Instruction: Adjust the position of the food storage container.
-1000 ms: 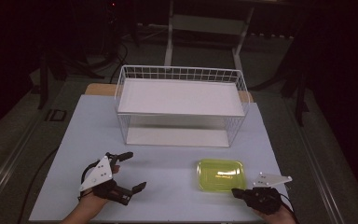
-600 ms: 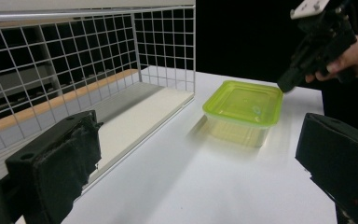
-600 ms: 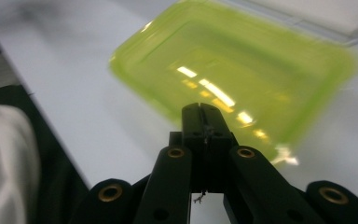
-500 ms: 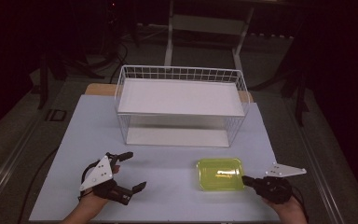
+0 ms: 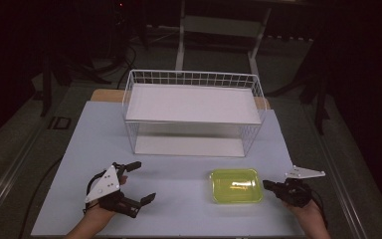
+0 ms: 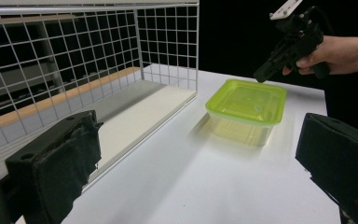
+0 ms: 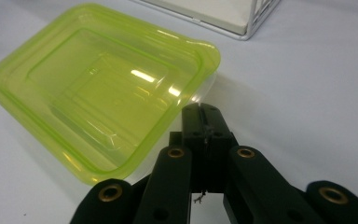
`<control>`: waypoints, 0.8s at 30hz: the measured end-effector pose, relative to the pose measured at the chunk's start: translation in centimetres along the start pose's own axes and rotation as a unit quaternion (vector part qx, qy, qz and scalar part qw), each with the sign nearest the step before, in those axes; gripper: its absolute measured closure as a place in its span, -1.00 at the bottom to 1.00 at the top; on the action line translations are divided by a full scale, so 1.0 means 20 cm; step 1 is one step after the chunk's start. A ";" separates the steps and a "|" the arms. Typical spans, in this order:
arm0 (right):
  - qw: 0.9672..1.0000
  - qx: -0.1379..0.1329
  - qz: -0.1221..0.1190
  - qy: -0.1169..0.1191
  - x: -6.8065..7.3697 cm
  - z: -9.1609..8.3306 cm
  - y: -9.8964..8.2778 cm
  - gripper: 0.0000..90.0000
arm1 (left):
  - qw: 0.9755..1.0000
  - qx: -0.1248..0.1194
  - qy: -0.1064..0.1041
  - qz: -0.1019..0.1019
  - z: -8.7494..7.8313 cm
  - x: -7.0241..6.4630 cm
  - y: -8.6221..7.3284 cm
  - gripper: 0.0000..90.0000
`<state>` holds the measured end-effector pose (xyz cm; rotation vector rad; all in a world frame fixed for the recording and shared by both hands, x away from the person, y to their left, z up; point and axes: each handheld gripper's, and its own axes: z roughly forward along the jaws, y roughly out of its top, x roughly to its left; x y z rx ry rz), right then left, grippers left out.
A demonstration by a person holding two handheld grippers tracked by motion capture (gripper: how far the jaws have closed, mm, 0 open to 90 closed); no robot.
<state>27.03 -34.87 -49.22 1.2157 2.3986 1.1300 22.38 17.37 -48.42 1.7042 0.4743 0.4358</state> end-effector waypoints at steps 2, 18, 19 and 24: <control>1.000 0.003 -0.004 0.003 0.01 0.02 0.00 1.00 | 1.000 0.000 0.000 0.000 0.00 0.00 0.00 -0.99; 0.999 0.010 -0.018 0.034 0.10 0.11 0.06 1.00 | 1.000 -0.003 -0.001 0.002 0.00 -0.01 0.01 -0.99; 0.999 0.012 -0.018 0.034 0.11 0.12 0.07 1.00 | 1.000 -0.004 -0.001 0.000 0.00 -0.01 0.01 -0.99; 0.998 0.019 -0.036 0.049 0.16 0.17 0.12 1.00 | 1.000 -0.005 0.000 -0.002 0.00 -0.01 0.01 -0.99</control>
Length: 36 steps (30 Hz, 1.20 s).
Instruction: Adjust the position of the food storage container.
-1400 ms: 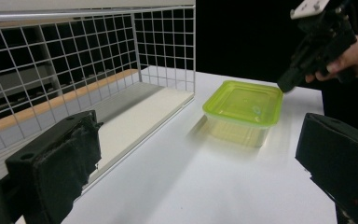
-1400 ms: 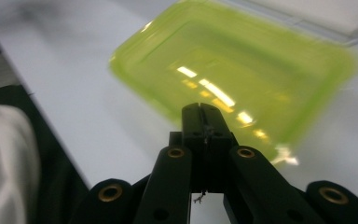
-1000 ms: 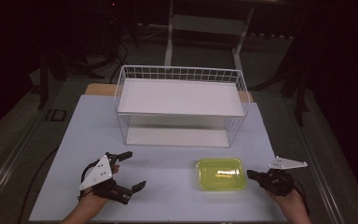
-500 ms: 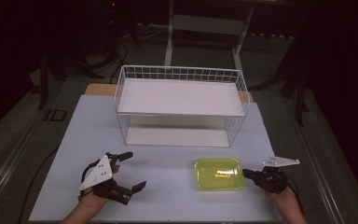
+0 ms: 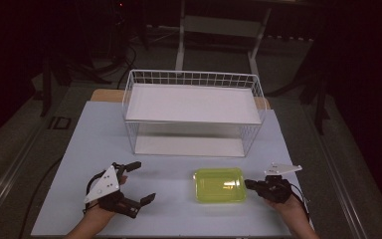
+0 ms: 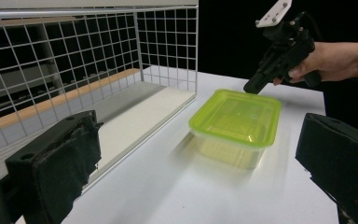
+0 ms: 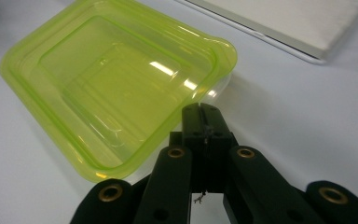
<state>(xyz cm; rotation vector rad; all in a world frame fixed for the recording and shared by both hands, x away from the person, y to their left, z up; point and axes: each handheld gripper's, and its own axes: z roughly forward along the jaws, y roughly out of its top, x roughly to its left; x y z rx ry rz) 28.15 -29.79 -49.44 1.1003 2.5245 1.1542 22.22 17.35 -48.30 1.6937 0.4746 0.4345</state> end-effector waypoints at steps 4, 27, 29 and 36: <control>1.000 0.006 -0.009 0.008 0.04 0.04 0.04 1.00 | 1.000 0.002 0.000 0.002 0.00 0.00 0.00 -0.99; 0.998 0.016 -0.046 0.048 0.21 0.20 0.19 1.00 | 1.000 0.007 0.009 -0.002 0.00 0.01 -0.01 -0.99; 0.998 0.016 -0.047 0.050 0.22 0.22 0.20 1.00 | 1.000 0.008 0.009 -0.003 0.00 0.01 -0.01 -0.99; 0.997 0.018 -0.055 0.059 0.26 0.27 0.24 1.00 | 1.000 0.011 0.012 -0.003 0.00 0.01 -0.02 -0.99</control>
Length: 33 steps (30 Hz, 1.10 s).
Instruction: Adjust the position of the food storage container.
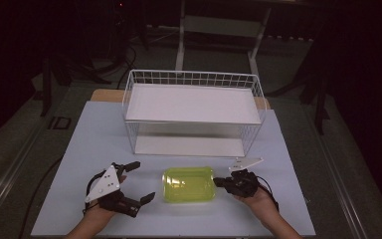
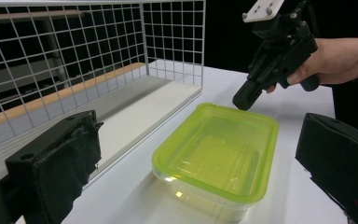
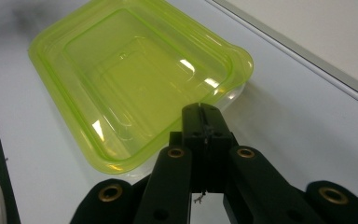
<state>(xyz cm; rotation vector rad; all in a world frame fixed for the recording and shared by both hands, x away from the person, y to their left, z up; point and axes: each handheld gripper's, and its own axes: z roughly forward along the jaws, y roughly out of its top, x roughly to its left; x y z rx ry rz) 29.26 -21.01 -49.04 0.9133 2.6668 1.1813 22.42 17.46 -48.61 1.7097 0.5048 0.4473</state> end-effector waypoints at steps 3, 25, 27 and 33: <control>1.000 0.001 -0.001 0.000 0.01 0.01 0.00 1.00 | 1.000 0.001 0.001 0.001 0.00 0.00 0.00 -0.99; 0.999 -0.040 -0.013 -0.006 0.08 -0.06 0.06 0.46 | 1.000 0.005 -0.002 -0.025 0.01 0.01 -0.01 -0.99; 0.999 -0.047 -0.012 -0.016 0.09 -0.07 0.07 0.32 | 0.999 0.008 -0.007 -0.033 0.01 0.01 -0.01 -0.99; 0.996 -0.084 0.002 -0.016 0.11 -0.08 0.09 -0.40 | 0.999 0.027 -0.013 -0.034 0.02 0.01 0.01 -0.99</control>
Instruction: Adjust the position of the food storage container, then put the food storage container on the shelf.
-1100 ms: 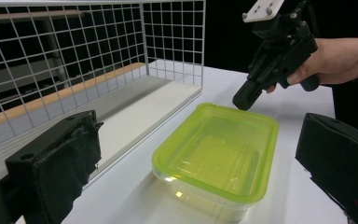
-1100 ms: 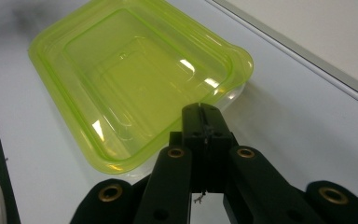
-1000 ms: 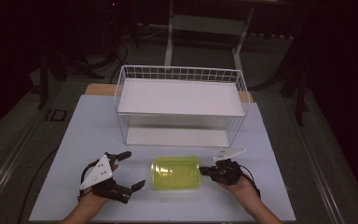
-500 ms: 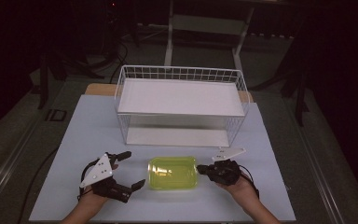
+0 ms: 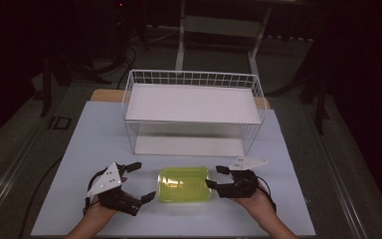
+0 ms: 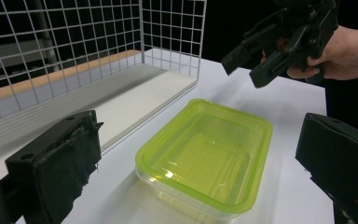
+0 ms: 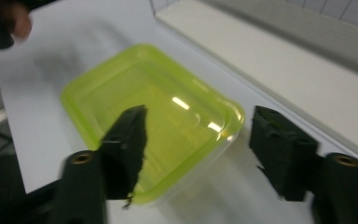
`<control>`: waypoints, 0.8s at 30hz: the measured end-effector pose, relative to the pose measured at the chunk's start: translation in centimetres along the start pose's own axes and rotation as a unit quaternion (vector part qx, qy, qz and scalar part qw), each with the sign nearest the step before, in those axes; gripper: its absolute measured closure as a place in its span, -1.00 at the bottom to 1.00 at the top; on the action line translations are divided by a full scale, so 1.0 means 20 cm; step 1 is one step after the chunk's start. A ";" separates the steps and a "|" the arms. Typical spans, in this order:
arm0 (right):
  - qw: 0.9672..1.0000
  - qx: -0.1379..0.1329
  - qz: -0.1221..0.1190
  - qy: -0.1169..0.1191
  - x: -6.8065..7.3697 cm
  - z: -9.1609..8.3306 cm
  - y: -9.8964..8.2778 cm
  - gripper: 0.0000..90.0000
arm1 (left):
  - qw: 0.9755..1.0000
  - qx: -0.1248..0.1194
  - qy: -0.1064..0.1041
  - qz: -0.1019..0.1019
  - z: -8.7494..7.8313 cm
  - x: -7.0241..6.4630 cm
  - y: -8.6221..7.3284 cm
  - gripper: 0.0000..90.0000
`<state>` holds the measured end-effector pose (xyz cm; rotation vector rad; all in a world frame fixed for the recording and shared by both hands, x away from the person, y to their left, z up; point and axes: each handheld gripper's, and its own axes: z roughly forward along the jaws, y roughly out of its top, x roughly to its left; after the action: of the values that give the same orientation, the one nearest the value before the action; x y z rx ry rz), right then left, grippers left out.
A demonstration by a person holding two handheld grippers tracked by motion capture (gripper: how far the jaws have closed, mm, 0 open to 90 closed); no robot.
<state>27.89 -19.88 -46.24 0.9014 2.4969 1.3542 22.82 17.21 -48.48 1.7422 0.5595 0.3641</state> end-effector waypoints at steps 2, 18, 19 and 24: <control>1.000 -0.005 -0.008 0.009 0.00 -0.01 0.01 -0.58 | 1.000 0.010 -0.001 0.004 0.00 -0.01 0.02 -0.99; 1.000 -0.017 -0.006 -0.003 0.02 -0.02 0.08 -0.56 | 0.994 0.072 0.038 -0.070 0.07 -0.01 0.15 -0.99; 1.000 -0.021 -0.002 -0.002 0.02 -0.02 0.07 -0.57 | 0.993 0.078 0.038 -0.080 0.08 0.00 0.14 -0.99; 0.999 -0.004 0.022 -0.033 0.01 0.05 0.05 -0.74 | 0.986 0.113 0.055 -0.111 0.16 0.00 0.08 -0.99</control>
<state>28.47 -18.67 -45.94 0.9876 2.4347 1.3243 24.71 14.36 -47.67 1.8607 0.8945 0.2465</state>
